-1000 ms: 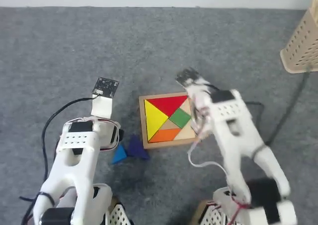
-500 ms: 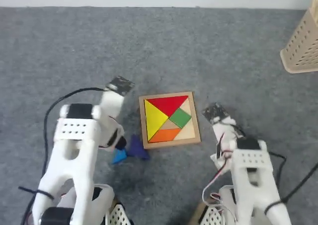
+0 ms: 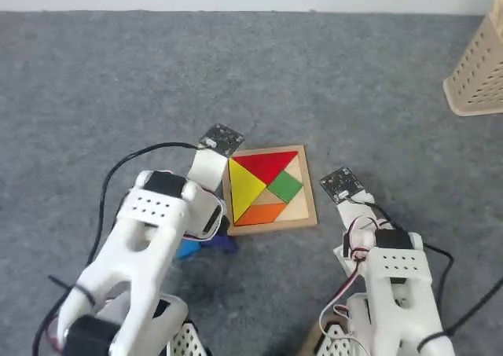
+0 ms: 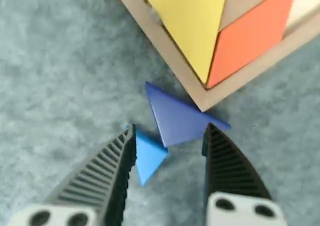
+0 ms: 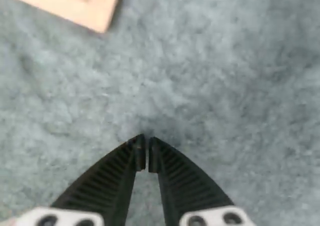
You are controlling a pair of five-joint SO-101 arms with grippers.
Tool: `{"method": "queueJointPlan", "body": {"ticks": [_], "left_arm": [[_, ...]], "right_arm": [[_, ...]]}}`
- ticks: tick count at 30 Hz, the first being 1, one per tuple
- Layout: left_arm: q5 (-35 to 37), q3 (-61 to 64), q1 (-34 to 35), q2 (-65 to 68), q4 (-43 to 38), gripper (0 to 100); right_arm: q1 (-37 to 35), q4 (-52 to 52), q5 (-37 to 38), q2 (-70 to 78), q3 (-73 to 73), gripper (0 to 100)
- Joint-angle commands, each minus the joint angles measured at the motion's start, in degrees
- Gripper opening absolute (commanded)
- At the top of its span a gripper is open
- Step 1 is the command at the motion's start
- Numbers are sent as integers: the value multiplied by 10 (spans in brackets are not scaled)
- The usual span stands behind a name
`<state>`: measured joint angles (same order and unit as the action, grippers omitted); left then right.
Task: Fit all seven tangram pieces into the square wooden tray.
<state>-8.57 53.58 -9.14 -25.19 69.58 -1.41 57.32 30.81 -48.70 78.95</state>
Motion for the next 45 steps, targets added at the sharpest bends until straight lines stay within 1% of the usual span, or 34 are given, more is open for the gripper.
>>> {"method": "queueJointPlan", "body": {"ticks": [1,6,8,9,12,16,19,22,30,35,39,45], "left_arm": [[4,0,-3,88,-46,224],[-28,-4,2,185,-94,225],[-38,-8,12,205,-98,224],[-55,-15,20,210,-97,224],[-119,-46,62,222,-76,224],[-171,-107,135,224,-49,224],[-199,-152,165,225,-18,205],[-202,-167,169,225,7,175],[-203,-193,174,218,17,175],[-248,-218,176,208,50,226],[-264,-215,186,228,32,228],[-285,-220,195,313,-17,228]], "right_arm": [[7,-8,7,-15,-3,9],[7,-8,6,-15,-3,9],[7,-8,6,-15,-3,9],[7,-8,7,-15,-3,9],[7,-8,7,-15,-2,9],[7,-8,8,-15,-2,9],[7,-8,8,-15,-2,9],[7,-8,8,-15,-2,9],[7,-8,8,-15,-2,9],[7,-8,8,-15,-2,9],[7,-8,8,-15,-2,9],[6,-8,9,-18,2,9]]}}
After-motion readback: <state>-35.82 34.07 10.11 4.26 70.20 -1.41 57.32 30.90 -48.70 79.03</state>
